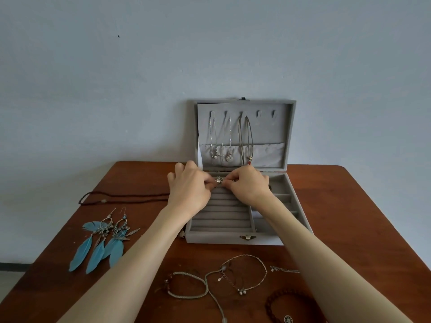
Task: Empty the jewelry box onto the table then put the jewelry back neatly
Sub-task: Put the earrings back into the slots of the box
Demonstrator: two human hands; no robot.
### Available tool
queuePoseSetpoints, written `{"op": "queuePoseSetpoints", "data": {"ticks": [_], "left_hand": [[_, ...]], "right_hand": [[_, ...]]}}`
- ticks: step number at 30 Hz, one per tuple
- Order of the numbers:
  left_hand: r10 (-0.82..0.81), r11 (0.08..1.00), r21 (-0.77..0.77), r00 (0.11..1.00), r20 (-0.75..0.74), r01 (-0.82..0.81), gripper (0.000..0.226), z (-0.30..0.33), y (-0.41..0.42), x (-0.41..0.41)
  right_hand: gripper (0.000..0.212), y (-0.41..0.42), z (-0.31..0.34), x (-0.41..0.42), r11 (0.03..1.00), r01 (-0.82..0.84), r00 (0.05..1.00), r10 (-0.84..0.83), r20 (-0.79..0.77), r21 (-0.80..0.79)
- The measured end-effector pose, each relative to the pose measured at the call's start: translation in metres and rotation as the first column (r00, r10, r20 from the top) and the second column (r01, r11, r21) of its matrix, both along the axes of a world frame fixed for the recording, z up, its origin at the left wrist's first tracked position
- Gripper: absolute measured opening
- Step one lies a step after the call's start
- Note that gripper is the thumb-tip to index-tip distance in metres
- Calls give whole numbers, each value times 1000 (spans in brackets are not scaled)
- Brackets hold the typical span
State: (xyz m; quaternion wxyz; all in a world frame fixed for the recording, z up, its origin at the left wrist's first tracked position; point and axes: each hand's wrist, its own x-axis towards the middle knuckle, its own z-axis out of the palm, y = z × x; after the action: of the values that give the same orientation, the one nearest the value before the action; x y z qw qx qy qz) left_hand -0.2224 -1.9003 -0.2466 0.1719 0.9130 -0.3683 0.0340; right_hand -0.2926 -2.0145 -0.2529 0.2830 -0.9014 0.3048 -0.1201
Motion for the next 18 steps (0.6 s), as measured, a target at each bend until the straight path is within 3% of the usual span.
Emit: {"op": "queuePoseSetpoints", "data": {"ticks": [7, 18], "left_hand": [[-90, 994, 66, 992, 89, 84, 41, -2, 8, -4], [-96, 995, 32, 990, 107, 93, 40, -6, 12, -4]], "right_hand": [[16, 5, -2, 5, 999, 19, 1000, -19, 8, -36], [10, 9, 0, 5, 991, 49, 999, -49, 6, -124]]}}
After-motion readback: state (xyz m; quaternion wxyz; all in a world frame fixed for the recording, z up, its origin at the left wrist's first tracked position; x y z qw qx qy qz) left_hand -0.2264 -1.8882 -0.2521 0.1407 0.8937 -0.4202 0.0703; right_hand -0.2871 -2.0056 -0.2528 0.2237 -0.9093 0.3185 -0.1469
